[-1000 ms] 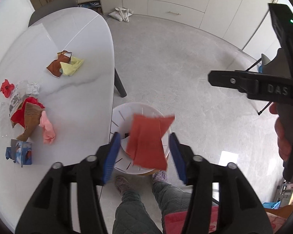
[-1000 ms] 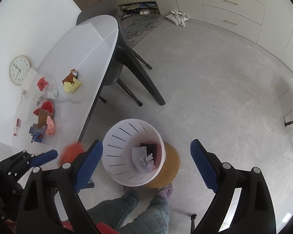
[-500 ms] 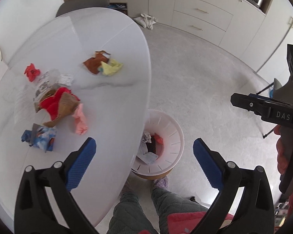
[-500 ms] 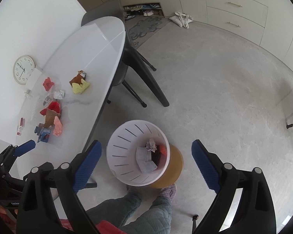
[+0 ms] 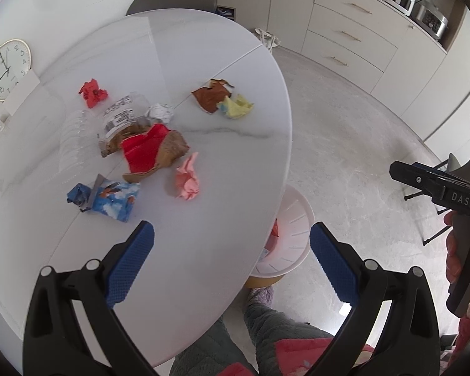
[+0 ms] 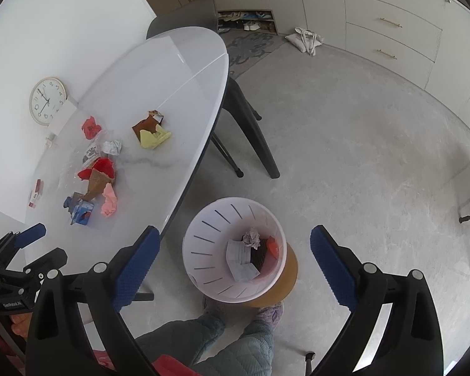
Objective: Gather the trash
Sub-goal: 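Return the right tool to the table and grasp the pink crumpled tissue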
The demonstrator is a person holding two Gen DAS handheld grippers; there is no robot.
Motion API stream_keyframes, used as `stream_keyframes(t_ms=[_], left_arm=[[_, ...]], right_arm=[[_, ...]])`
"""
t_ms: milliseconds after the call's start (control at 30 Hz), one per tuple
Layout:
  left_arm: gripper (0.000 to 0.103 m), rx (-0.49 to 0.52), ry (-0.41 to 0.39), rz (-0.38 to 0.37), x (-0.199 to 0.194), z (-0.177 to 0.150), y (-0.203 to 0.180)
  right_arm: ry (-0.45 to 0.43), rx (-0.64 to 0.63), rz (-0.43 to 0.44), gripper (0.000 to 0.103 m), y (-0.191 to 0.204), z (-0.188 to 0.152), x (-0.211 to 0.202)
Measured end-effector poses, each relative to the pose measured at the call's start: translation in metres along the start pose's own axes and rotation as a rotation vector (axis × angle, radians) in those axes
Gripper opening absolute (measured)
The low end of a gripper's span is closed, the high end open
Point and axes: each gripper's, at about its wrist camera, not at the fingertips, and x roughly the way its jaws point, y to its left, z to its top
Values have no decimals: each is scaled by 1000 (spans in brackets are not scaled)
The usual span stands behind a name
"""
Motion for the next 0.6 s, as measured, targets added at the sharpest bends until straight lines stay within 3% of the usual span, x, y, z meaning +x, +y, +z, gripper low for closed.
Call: stream_keyframes(t_ms=[267, 600], left_arm=[[95, -99, -18, 51, -22, -10, 60], [95, -249, -36, 121, -30, -23, 149]], right_arm=[[-12, -100, 64, 96, 55, 4, -7], [59, -295, 156, 96, 162, 6, 39]])
